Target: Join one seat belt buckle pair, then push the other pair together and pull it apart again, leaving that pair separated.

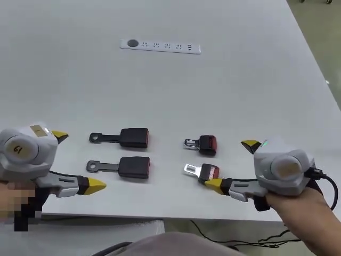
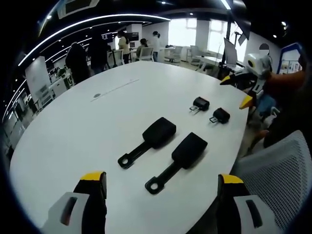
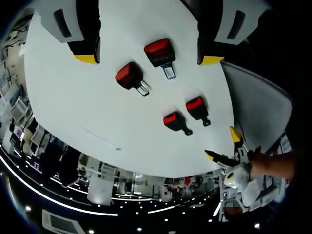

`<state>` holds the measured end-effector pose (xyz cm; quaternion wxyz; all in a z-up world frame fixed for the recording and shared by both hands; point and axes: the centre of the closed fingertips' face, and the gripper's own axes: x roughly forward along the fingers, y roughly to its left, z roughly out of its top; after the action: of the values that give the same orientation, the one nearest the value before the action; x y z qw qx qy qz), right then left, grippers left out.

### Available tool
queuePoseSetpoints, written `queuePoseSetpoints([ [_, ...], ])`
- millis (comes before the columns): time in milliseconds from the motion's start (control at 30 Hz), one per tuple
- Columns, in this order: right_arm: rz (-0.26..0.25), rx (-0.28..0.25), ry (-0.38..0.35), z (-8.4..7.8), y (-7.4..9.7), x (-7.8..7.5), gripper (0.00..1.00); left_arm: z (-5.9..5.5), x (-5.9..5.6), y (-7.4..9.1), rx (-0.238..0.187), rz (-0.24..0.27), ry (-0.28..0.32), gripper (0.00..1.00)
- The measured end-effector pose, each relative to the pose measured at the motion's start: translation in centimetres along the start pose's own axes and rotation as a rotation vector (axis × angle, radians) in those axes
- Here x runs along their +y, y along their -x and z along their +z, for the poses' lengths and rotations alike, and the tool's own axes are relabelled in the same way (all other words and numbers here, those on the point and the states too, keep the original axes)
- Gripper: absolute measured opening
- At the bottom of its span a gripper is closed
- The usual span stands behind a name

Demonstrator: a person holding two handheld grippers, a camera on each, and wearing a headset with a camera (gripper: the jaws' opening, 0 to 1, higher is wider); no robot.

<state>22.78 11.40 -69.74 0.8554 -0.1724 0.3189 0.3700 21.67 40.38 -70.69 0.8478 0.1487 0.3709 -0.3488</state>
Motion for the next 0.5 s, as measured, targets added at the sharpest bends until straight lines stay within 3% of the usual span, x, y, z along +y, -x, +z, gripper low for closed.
queuePoseSetpoints([
  [500,0.018,0.023,0.016,-0.9,-0.6,0.2,0.77,0.5,-1.3,-1.4,0.038,-0.056,-0.099,0.89],
])
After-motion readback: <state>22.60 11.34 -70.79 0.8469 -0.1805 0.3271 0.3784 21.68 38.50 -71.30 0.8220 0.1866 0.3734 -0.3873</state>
